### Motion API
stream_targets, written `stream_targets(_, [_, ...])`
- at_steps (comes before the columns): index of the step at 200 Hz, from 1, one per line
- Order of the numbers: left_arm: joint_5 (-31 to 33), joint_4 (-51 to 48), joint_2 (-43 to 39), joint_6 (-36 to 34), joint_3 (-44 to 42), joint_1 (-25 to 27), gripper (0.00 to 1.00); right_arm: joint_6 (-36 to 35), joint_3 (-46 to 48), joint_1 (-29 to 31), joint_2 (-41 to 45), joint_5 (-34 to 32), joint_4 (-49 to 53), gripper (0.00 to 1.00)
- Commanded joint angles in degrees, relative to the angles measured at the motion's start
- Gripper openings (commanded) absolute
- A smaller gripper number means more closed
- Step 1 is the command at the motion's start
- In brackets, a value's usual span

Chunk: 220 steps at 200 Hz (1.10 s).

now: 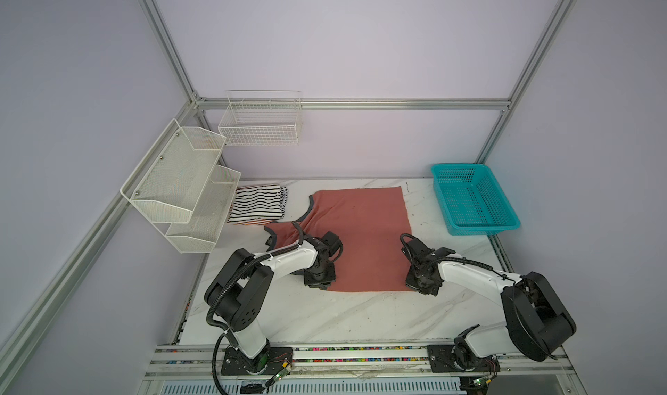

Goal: Fold and stack the tank tops
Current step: 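Lift the near edges with both grippers and carry them toward the far edge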

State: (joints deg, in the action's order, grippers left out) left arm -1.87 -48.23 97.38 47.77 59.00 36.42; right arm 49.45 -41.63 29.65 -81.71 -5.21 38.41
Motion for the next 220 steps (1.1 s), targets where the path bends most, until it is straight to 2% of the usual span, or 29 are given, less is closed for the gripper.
stream_targets(1, [1.36,-0.74,-2.14,0.66,-0.67,0.04,0.16,0.9,1.07,0.19,1.92,-2.35,4.16,0.0])
stream_targets(29, [2.21,-2.59,-3.78,0.23,-1.01,-0.03,0.06,1.18,0.76,0.24,4.29,-2.7,5.12,0.0])
stream_targets(109, [4.22,-6.35,-8.94,-1.01,-5.68,-0.03,0.0,1.17,0.49,0.22,6.99,-2.75,5.88,0.0])
stream_targets(121, [4.59,-6.53,-9.05,-0.92,-6.51,-0.02,0.08,1.2,0.53,0.22,6.97,-2.8,5.89,0.0])
stream_targets(137, [4.88,-6.46,-8.58,-0.67,-7.22,0.04,0.14,1.1,0.52,0.28,6.95,-2.71,5.95,0.0])
stream_targets(178, [4.38,-4.46,-6.01,-0.31,-7.24,0.01,0.18,1.01,0.52,0.26,7.27,-2.7,5.81,0.0])
stream_targets(189, [3.96,-3.99,-5.65,-0.22,-7.31,-0.02,0.15,1.01,0.54,0.19,7.2,-2.65,5.88,0.0])
stream_targets(210, [3.98,-3.89,-6.5,-0.03,-8.3,0.03,0.0,1.03,0.57,0.17,7.4,-2.71,5.83,0.0])
stream_targets(220, [3.98,-3.98,-7.54,0.03,-8.88,-0.02,0.0,1.09,0.5,0.23,7.6,-3.02,5.96,0.0])
